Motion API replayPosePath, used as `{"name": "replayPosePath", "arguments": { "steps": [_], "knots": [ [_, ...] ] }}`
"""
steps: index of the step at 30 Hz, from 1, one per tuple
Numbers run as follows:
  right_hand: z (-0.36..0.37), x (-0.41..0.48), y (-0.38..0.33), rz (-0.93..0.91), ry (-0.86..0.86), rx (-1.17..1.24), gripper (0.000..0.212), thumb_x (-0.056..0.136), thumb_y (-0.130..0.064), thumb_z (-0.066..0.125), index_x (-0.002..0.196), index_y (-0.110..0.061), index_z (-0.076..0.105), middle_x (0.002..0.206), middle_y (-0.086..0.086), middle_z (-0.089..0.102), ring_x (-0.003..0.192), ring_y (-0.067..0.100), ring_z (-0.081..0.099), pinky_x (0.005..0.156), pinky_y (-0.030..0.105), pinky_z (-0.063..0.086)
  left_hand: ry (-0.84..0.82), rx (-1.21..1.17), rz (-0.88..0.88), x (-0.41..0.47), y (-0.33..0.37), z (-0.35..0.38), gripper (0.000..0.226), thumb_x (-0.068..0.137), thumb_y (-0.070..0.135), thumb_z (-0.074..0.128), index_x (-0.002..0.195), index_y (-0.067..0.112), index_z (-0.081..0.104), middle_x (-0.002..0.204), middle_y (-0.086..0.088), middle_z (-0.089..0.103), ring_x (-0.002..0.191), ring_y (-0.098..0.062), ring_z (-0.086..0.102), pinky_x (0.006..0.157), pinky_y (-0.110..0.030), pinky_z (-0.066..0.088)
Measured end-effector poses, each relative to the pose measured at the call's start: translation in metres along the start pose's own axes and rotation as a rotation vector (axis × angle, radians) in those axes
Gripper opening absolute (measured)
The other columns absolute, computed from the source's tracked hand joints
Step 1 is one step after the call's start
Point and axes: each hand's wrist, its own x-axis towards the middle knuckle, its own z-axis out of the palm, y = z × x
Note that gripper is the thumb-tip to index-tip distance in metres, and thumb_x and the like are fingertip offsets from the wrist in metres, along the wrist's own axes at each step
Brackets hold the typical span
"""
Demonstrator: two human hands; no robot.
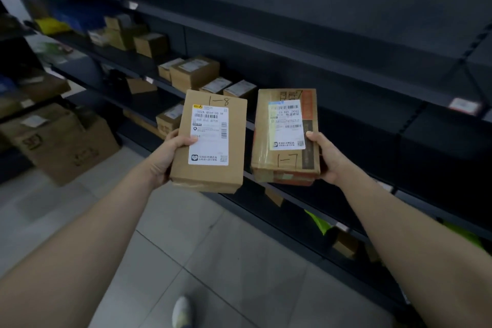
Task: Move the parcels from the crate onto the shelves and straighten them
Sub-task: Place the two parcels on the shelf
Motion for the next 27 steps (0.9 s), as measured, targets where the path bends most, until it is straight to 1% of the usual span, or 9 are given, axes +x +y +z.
{"name": "replayPosePath", "arguments": {
  "steps": [2,6,9,11,14,18,22,25,27],
  "knots": [
    [0.018,0.020,-0.007,0.027,0.025,0.018,0.041,0.091,-0.047,0.055,0.121,-0.021,0.062,0.106,0.009,0.074,0.101,0.029,0.068,0.082,0.044,0.053,-0.022,0.023,-0.008,0.025,0.011,-0.013,0.082,0.061,0.031,0.073,0.135,0.028,0.037,0.107,-0.011,0.069,0.085,-0.026,0.068,0.069,-0.038,0.056],
    [0.058,0.069,-0.024,0.062,0.100,-0.021,0.039,0.090,-0.053,0.053,0.112,-0.023,0.064,0.106,0.010,0.071,0.100,0.029,0.064,0.087,0.047,0.048,-0.062,0.059,-0.025,0.083,0.042,-0.045,0.081,0.062,0.032,0.074,0.134,0.031,0.037,0.111,-0.012,0.069,0.096,-0.031,0.067,0.082,-0.045,0.055],
    [0.078,0.099,-0.036,0.081,0.151,-0.045,0.040,0.087,-0.057,0.055,0.112,-0.026,0.062,0.110,0.010,0.066,0.100,0.028,0.060,0.079,0.045,0.047,-0.075,0.084,-0.021,0.115,0.063,-0.063,0.073,0.067,0.030,0.073,0.132,0.031,0.040,0.105,-0.010,0.071,0.090,-0.028,0.068,0.076,-0.042,0.056],
    [0.088,0.123,-0.042,0.093,0.187,-0.037,0.049,0.082,-0.061,0.058,0.118,-0.029,0.061,0.118,0.009,0.064,0.107,0.029,0.057,0.081,0.046,0.049,-0.085,0.087,-0.021,0.139,0.077,-0.074,0.071,0.067,0.030,0.073,0.131,0.031,0.041,0.101,-0.008,0.071,0.087,-0.026,0.068,0.071,-0.039,0.054],
    [0.095,0.150,-0.046,0.117,0.239,-0.017,0.050,0.078,-0.064,0.059,0.117,-0.032,0.061,0.121,0.007,0.062,0.112,0.029,0.055,0.081,0.046,0.050,-0.114,0.108,-0.029,0.171,0.089,-0.084,0.069,0.064,0.032,0.071,0.128,0.030,0.044,0.096,-0.005,0.073,0.085,-0.025,0.068,0.072,-0.039,0.054],
    [0.095,0.190,-0.054,0.163,0.284,0.027,0.046,0.078,-0.062,0.060,0.110,-0.029,0.063,0.116,0.009,0.063,0.105,0.028,0.058,0.084,0.047,0.048,-0.127,0.108,-0.050,0.216,0.097,-0.089,0.062,0.067,0.030,0.071,0.125,0.031,0.046,0.095,-0.005,0.074,0.087,-0.026,0.068,0.082,-0.045,0.054],
    [0.086,0.229,-0.061,0.189,0.290,0.102,0.051,0.077,-0.059,0.064,0.111,-0.022,0.066,0.111,0.012,0.068,0.103,0.032,0.063,0.093,0.052,0.047,-0.144,0.117,-0.076,0.258,0.106,-0.085,0.047,0.069,0.026,0.071,0.112,0.031,0.052,0.092,-0.003,0.076,0.078,-0.022,0.071,0.077,-0.042,0.055],
    [0.077,0.254,-0.066,0.204,0.286,0.133,0.051,0.078,-0.059,0.064,0.112,-0.021,0.066,0.110,0.013,0.069,0.101,0.032,0.064,0.091,0.051,0.048,-0.159,0.167,-0.075,0.285,0.115,-0.075,0.023,0.084,0.019,0.063,0.102,0.029,0.054,0.083,0.000,0.076,0.071,-0.017,0.072,0.071,-0.036,0.054],
    [0.075,0.263,-0.071,0.209,0.282,0.134,0.043,0.084,-0.057,0.060,0.106,-0.021,0.065,0.106,0.012,0.068,0.098,0.031,0.063,0.081,0.046,0.050,-0.180,0.175,-0.072,0.301,0.119,-0.073,0.032,0.080,0.021,0.066,0.108,0.029,0.053,0.087,0.000,0.076,0.076,-0.018,0.072,0.070,-0.036,0.054]
  ]
}}
